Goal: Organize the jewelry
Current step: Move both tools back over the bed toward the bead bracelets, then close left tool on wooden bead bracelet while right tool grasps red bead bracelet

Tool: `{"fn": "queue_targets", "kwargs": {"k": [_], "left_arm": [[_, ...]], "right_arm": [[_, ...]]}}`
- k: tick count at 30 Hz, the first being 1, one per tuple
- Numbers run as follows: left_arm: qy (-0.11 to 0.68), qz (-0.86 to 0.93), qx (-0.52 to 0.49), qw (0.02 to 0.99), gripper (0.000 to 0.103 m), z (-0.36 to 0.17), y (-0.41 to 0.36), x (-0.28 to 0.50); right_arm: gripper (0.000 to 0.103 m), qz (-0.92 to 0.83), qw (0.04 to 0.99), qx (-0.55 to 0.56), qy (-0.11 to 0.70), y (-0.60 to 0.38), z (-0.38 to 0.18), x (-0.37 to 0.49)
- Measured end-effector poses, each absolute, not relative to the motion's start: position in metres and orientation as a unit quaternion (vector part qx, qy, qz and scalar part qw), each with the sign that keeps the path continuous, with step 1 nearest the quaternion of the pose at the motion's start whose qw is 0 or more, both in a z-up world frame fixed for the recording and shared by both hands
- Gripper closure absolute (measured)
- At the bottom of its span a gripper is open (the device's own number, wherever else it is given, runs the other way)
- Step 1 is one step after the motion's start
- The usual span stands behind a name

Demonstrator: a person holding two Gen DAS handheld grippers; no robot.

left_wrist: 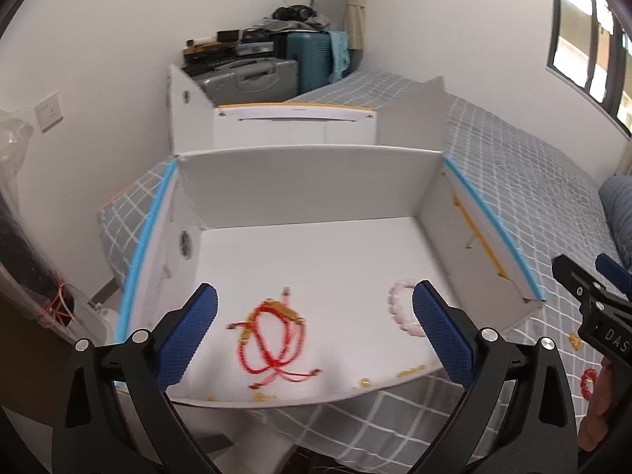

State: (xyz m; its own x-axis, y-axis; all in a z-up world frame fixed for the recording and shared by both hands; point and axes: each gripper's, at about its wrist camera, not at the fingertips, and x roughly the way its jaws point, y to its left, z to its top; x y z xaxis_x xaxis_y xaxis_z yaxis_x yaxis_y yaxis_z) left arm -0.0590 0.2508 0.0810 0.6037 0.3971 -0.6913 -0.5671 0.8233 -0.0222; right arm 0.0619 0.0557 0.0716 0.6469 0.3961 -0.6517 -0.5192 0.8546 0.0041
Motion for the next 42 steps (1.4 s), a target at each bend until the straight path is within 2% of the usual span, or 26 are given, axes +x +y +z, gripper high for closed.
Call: {"fn": "queue_targets", "kwargs": {"k": [14,26,30,36,38,42], "left_arm": [[0.367,0.163,-0.069,0.913,0.006,0.077,0.148,-0.016],[0.379,0.066,-0.023,0.923,0.006,0.054,0.057,0.022],[0.394,0.033,0.004,0.918,0.006,0.03,0.022,0.036],[0.412,0.002,0.017,0.911,0.006,-0.008,-0.004,0.054],[0.418,0.001,0.024,0.908,0.006,-0.018,-0.006,0.059],[0.43,-0.005,0.019,0.903,0.006,-0.039,-0.008,0.069]], "right_arm": [[0.008,0.178,0.919,-0.047,0.348,-0.064,0.067,0.073],[0.008,0.112,0.915,-0.036,0.386,-0.17,0.028,0.075],[0.008,0.093,0.907,-0.02,0.41,-0.202,0.006,0.077],[0.02,0.065,0.897,-0.011,0.438,-0.231,-0.022,0.08],[0.03,0.058,0.889,-0.015,0.454,-0.238,-0.034,0.082],[0.039,0.049,0.878,-0.004,0.476,-0.25,-0.052,0.082]]}}
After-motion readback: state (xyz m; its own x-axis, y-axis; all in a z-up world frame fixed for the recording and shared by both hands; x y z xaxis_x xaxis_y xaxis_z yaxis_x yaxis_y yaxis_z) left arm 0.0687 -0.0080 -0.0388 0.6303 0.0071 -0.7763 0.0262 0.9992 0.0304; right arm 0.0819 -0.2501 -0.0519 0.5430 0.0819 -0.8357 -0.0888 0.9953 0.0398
